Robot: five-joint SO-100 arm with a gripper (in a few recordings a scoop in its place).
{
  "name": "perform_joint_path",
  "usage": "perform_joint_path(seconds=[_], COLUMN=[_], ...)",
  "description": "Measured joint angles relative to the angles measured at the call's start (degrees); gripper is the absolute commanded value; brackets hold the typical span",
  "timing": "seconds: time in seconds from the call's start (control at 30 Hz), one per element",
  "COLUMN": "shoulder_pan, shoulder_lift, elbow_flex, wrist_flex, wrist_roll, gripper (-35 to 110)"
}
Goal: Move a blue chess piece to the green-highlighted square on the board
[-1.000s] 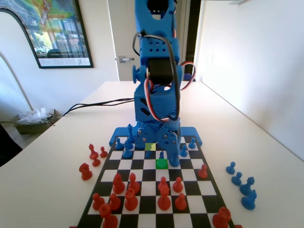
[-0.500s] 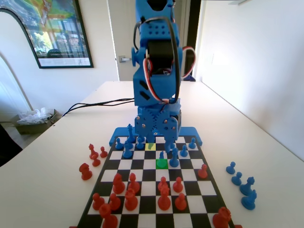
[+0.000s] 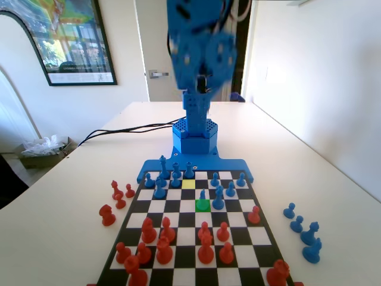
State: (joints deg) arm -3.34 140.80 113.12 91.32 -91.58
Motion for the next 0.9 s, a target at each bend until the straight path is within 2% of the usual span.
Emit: perform_joint_path(seconds=[0.2,0.37,0.9], shoulder_pan=[-0.4,-0.4,1.5], shoulder_lift=[7.8,13.4,22.9], elbow_flex=[-2.5,-1.0,11.5], wrist_flex=[7.2,8.4,1.5], wrist_roll=[-3.3,-5.7,-6.5], gripper=[1,1,1])
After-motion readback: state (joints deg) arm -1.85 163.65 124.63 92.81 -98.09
